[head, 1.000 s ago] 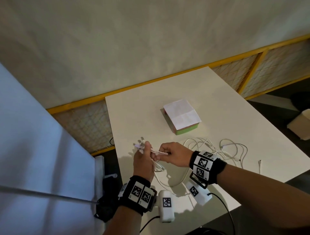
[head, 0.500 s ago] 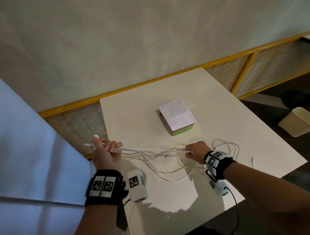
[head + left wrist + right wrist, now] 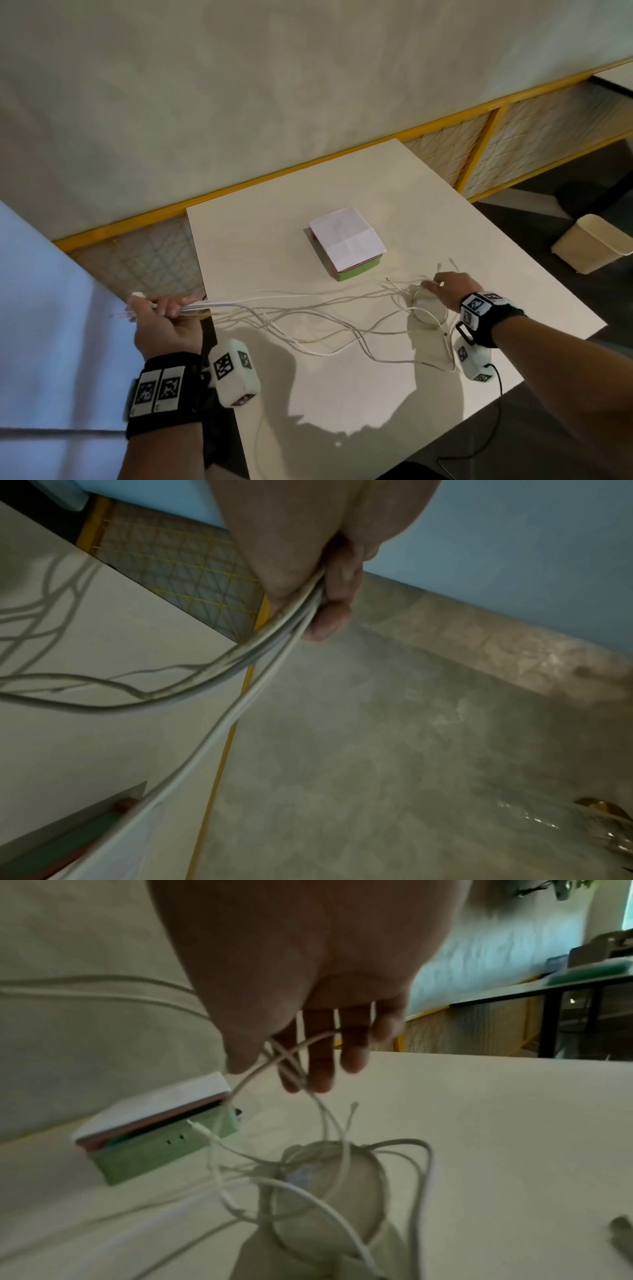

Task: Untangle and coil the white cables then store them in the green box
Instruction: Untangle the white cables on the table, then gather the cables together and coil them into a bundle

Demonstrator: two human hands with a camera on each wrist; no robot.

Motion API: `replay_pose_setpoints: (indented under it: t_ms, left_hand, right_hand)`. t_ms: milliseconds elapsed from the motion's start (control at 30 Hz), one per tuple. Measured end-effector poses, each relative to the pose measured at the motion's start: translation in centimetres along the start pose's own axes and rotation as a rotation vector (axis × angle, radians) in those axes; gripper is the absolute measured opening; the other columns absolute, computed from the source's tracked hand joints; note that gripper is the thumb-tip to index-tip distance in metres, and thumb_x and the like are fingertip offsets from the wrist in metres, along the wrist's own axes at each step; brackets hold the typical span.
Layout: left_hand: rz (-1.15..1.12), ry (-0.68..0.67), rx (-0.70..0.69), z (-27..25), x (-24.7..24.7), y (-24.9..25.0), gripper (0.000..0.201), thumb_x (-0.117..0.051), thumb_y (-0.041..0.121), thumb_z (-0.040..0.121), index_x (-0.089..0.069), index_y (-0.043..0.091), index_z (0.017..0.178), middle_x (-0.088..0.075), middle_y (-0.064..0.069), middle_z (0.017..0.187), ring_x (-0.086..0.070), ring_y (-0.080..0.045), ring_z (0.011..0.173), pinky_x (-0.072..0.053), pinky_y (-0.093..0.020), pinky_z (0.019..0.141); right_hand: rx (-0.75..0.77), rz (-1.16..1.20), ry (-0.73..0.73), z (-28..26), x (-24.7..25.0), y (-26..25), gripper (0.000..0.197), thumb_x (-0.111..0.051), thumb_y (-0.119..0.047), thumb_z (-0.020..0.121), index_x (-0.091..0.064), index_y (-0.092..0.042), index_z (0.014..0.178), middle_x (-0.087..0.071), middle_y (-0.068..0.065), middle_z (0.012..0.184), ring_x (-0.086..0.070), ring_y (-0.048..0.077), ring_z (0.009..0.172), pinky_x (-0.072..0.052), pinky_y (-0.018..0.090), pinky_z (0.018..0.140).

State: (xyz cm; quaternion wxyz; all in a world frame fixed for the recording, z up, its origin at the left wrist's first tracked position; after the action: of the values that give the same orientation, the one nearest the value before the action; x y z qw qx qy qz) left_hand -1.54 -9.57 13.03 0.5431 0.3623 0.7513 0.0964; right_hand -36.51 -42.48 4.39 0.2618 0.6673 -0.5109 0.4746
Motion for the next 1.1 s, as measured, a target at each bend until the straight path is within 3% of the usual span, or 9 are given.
replay_pose_setpoints:
  t_ms: [100, 200, 333, 533, 600, 667, 833, 1000, 1100]
  left_hand:
    - [-0.019, 0.021, -0.029, 0.3, 0.4, 0.5, 0.040, -0.041, 0.032, 0.101, -0.037, 0.020, 0.062, -0.030, 0.008, 0.046, -0.033, -0.006, 0.040, -0.043, -0.019, 0.051]
    - [0.005, 0.034, -0.076, 0.6, 1.1, 1.5, 0.042, -0.038, 0.030, 0.101, -0.036, 0.020, 0.060, -0.030, 0.009, 0.044, -0.033, -0.005, 0.039, -0.043, -0.018, 0.052]
    - [-0.005, 0.048, -0.094, 0.5, 2.3, 1.3, 0.044, -0.036, 0.027, 0.100, -0.033, 0.020, 0.057, -0.028, 0.008, 0.044, -0.033, -0.005, 0.039, -0.042, -0.016, 0.051]
    - [-0.016, 0.024, -0.195, -0.2, 3.7, 2.0, 0.051, -0.043, 0.016, 0.091, -0.043, 0.022, 0.041, -0.028, 0.007, 0.041, -0.033, -0.004, 0.035, -0.038, -0.015, 0.050]
    - [-0.037, 0.001, -0.222, -0.5, 5.0, 2.9, 0.059, -0.047, 0.028, 0.095, -0.049, 0.021, 0.036, -0.033, 0.007, 0.038, -0.035, -0.003, 0.038, -0.037, -0.013, 0.051]
    - [0.086, -0.086, -0.213, -0.8, 5.9, 3.7, 0.047, -0.065, 0.051, 0.079, -0.050, 0.023, 0.045, -0.043, 0.010, 0.039, -0.039, -0.001, 0.049, -0.037, -0.012, 0.063]
    - [-0.106, 0.126, -0.206, -1.3, 7.6, 2.3, 0.042, -0.048, 0.036, 0.090, -0.031, 0.025, 0.053, -0.027, 0.004, 0.038, -0.031, -0.006, 0.034, -0.036, -0.014, 0.049]
    - [-0.040, 0.171, -0.199, -4.3, 6.2, 0.0, 0.032, -0.053, 0.034, 0.073, -0.035, 0.024, 0.048, -0.028, 0.004, 0.036, -0.030, -0.006, 0.033, -0.037, -0.016, 0.049]
    - [-0.033, 0.158, -0.180, -5.5, 5.1, -1.4, 0.047, -0.050, 0.037, 0.087, -0.042, 0.022, 0.044, -0.029, 0.005, 0.035, -0.029, -0.006, 0.031, -0.038, -0.016, 0.046]
  right_hand:
    - [0.054, 0.027, -0.070, -0.2, -0.5, 2.2, 0.036, -0.064, -0.040, 0.083, -0.061, -0.015, 0.110, -0.061, 0.012, 0.116, -0.056, 0.031, 0.110, -0.041, 0.033, 0.090]
    - [-0.063, -0.047, -0.063, -0.2, -0.3, 5.2, 0.030, -0.049, -0.020, 0.093, -0.054, -0.009, 0.120, -0.054, 0.017, 0.124, -0.052, 0.031, 0.116, -0.041, 0.032, 0.097]
    - [-0.122, -0.134, -0.119, 0.2, -1.0, 8.2, 0.033, -0.035, -0.018, 0.097, -0.052, -0.009, 0.124, -0.054, 0.009, 0.131, -0.051, 0.025, 0.122, -0.040, 0.027, 0.099]
    - [-0.247, -0.201, -0.118, 1.8, -0.1, 12.3, 0.024, -0.049, -0.018, 0.090, -0.064, -0.007, 0.105, -0.066, 0.014, 0.104, -0.064, 0.031, 0.101, -0.048, 0.031, 0.075]
    - [-0.299, -0.155, 0.002, 2.2, 1.2, 14.5, 0.014, -0.057, -0.019, 0.084, -0.063, -0.006, 0.085, -0.066, 0.018, 0.092, -0.065, 0.036, 0.090, -0.044, 0.031, 0.068]
    - [-0.335, -0.144, 0.043, 2.7, 2.2, 16.3, 0.016, -0.063, -0.020, 0.082, -0.055, -0.009, 0.073, -0.064, 0.018, 0.086, -0.062, 0.034, 0.081, -0.043, 0.031, 0.066]
    - [-0.144, -0.216, -0.095, 3.9, 1.8, 15.5, 0.026, -0.058, -0.033, 0.087, -0.071, -0.015, 0.101, -0.069, 0.008, 0.105, -0.063, 0.027, 0.098, -0.049, 0.029, 0.079]
    - [-0.014, -0.216, -0.149, 3.7, 0.3, 11.4, 0.035, -0.055, -0.025, 0.089, -0.057, -0.019, 0.124, -0.055, 0.006, 0.133, -0.053, 0.025, 0.121, -0.043, 0.029, 0.100]
    - [0.041, -0.087, -0.125, 4.0, 0.4, 9.5, 0.053, -0.054, -0.010, 0.083, -0.046, -0.022, 0.133, -0.050, 0.012, 0.135, -0.051, 0.030, 0.122, -0.043, 0.035, 0.100]
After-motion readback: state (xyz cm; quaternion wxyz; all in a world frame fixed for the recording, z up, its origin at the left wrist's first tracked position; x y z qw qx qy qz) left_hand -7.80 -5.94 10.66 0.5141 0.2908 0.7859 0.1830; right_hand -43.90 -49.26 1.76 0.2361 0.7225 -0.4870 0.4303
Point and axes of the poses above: each hand's wrist, its own z-axis towards the middle knuckle, its own x-axis out of the back of the hand, y = z × x, the point moved 3 cm from there along z, towards the middle knuckle
